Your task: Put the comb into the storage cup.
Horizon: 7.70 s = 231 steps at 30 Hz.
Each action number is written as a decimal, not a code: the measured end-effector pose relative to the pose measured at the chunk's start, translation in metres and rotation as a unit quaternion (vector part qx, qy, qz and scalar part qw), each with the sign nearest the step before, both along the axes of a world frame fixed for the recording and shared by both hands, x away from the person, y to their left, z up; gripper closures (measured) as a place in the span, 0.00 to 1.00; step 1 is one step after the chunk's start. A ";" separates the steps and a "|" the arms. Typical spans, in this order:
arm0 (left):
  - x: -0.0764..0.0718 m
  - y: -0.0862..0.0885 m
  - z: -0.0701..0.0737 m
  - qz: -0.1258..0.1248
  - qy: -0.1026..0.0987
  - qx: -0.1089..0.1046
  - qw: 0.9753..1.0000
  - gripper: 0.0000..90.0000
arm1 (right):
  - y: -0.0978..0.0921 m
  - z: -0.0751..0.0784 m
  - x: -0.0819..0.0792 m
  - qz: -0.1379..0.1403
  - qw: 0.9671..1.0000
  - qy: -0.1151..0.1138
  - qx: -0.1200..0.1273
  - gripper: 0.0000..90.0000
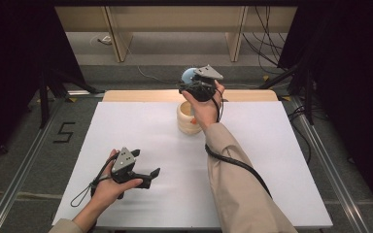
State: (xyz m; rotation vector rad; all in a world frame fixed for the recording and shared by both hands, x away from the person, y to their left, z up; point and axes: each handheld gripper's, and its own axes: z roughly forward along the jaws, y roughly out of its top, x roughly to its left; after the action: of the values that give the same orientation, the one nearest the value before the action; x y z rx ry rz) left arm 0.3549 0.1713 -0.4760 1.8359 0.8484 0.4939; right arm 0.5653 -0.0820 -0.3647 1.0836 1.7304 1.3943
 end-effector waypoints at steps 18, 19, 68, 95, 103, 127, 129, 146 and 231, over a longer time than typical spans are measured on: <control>0.000 -0.001 0.000 -0.002 -0.002 0.002 1.000 0.00 | 0.001 -0.006 0.003 -0.001 1.000 0.005 0.002 0.24; 0.000 -0.001 0.000 -0.002 -0.001 0.002 1.000 0.00 | 0.001 -0.006 0.003 -0.001 1.000 0.006 0.003 0.24; 0.001 -0.001 -0.001 -0.001 0.002 0.000 1.000 0.00 | 0.002 -0.026 0.016 -0.002 1.000 0.022 -0.013 0.24; 0.001 -0.002 -0.001 -0.002 0.001 0.000 1.000 0.00 | 0.026 -0.031 0.038 0.020 0.997 0.045 -0.063 0.23; 0.001 -0.002 -0.001 -0.002 0.002 0.001 1.000 0.00 | 0.026 -0.030 0.039 0.018 0.996 0.052 -0.065 0.23; 0.002 -0.002 -0.002 -0.004 0.004 0.001 1.000 0.00 | 0.016 -0.033 0.038 0.017 0.994 0.087 -0.067 0.17; 0.002 -0.002 -0.002 -0.004 0.004 0.000 1.000 0.00 | 0.015 -0.033 0.037 0.016 0.994 0.086 -0.067 0.17; 0.002 -0.003 -0.003 -0.003 0.005 0.002 1.000 0.00 | -0.002 -0.023 0.021 0.022 0.995 0.089 -0.039 0.14; 0.001 -0.003 -0.003 0.003 0.004 0.002 1.000 0.00 | -0.114 -0.021 -0.085 0.070 0.991 0.112 -0.035 0.14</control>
State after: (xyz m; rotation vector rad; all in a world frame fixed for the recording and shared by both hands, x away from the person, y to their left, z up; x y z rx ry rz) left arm 0.3562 0.1684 -0.4788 1.8414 0.8586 0.4929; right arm 0.4806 -0.1964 -0.3859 1.1350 2.0355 1.3243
